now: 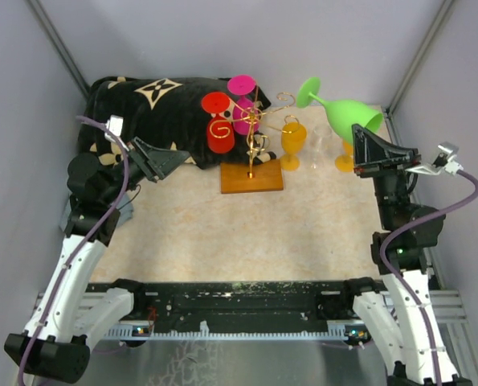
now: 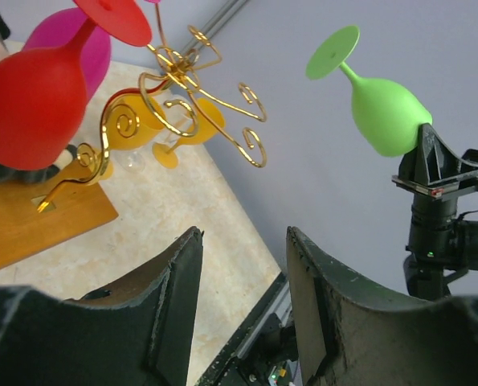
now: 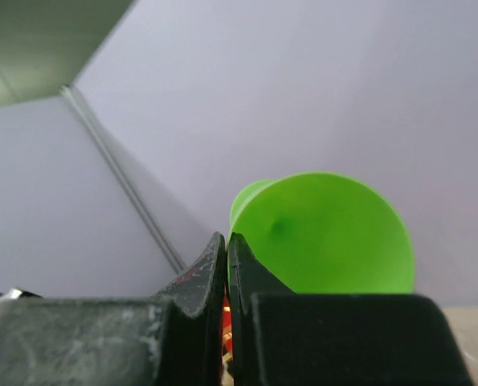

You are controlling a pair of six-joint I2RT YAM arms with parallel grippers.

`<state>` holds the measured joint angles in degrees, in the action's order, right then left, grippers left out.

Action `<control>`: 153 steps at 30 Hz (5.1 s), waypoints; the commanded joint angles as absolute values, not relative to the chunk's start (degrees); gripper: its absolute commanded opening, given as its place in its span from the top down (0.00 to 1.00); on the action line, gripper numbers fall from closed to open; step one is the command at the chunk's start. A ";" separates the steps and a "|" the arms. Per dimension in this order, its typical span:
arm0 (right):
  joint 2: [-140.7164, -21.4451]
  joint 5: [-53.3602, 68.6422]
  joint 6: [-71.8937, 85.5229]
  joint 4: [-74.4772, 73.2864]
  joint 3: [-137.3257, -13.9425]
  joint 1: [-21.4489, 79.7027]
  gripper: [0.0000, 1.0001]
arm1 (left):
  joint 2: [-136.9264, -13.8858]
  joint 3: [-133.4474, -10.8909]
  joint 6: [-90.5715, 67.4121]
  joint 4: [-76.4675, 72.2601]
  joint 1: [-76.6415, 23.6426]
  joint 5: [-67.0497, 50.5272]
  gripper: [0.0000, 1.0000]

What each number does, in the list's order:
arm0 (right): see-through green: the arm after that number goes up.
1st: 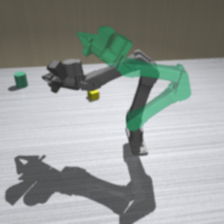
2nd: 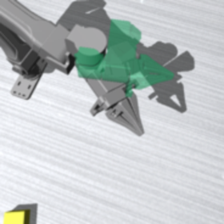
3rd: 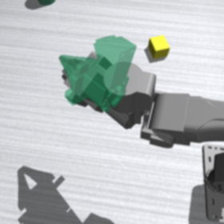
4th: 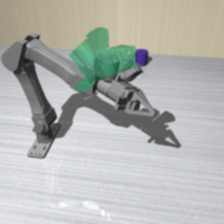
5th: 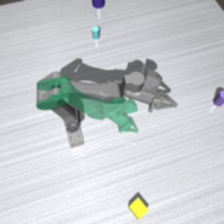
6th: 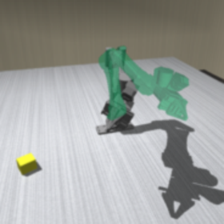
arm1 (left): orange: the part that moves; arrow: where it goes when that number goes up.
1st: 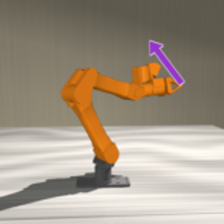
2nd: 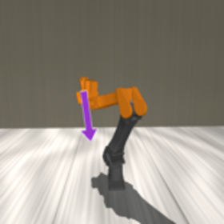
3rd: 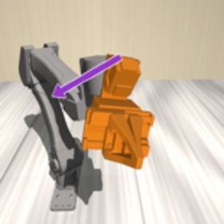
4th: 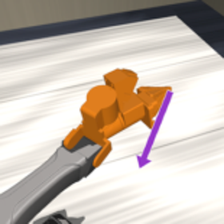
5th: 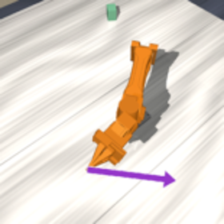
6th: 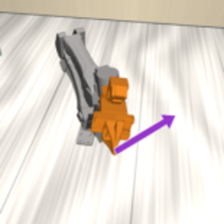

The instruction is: Place the wine glass upside down on the wine glass rack

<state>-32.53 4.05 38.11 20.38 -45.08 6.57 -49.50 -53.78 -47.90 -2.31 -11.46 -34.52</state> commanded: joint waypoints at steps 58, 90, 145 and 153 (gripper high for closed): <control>-73.50 35.26 84.52 94.32 -54.96 25.93 1.00 | -68.43 -43.29 -111.55 -101.35 -17.84 -38.59 0.47; -67.10 36.30 70.96 80.69 -50.72 27.15 0.67 | -55.38 -47.13 -104.92 -81.60 -17.88 -38.20 1.00; -43.91 20.83 33.47 24.70 -48.90 23.55 0.66 | -66.97 -63.40 -67.73 -7.92 -20.82 -34.31 1.00; -44.56 20.79 33.83 25.58 -48.41 23.55 0.66 | -71.93 -67.16 -67.67 -8.48 -20.81 -35.03 1.00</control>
<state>-44.71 21.41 34.17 22.70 -48.36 23.81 -70.24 -64.10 -68.55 -5.72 -20.53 -34.30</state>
